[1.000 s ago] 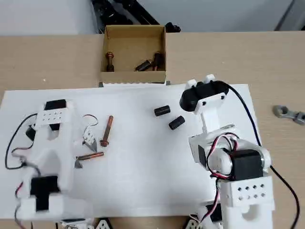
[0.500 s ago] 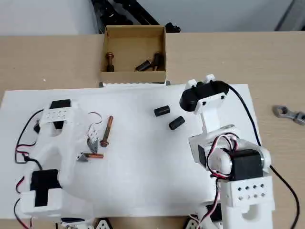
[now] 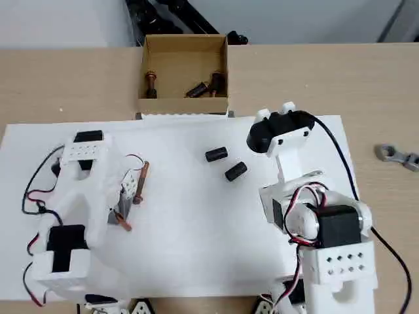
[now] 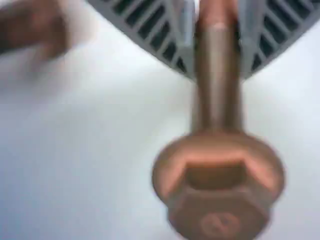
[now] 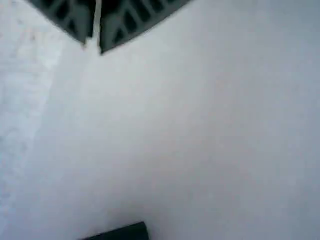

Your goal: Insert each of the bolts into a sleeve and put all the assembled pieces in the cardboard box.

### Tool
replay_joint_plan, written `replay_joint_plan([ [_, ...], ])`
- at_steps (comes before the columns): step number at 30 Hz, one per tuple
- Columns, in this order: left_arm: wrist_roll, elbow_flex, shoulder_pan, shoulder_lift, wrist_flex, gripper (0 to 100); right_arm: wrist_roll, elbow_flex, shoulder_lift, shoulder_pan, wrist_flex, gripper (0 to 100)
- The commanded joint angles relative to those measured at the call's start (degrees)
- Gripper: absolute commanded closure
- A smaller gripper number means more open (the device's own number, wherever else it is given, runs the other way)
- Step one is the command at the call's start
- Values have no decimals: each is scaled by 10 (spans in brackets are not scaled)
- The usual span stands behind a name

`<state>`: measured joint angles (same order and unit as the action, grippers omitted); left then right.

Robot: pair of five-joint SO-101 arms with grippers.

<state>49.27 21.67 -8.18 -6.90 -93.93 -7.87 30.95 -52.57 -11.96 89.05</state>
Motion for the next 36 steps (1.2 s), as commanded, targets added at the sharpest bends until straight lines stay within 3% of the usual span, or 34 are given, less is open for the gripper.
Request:
replay_joint_plan([
  [1,-36,-102,13,4,-67,994,-7,-3,-8,1,-10,994],
  [12,-215,-207,-18,105,-63,994,-7,-3,-8,1,-10,994],
  [14,-306,-211,-52,111,-54,994,-7,-3,-8,1,-10,994],
  [17,-508,-208,-100,98,-31,995,-7,-3,-8,1,-10,994],
  [23,-526,-203,-137,19,-6,995,-7,-3,-8,1,-10,994],
  [36,-549,-160,-130,-79,78,995,-7,-3,-8,1,-10,994],
])
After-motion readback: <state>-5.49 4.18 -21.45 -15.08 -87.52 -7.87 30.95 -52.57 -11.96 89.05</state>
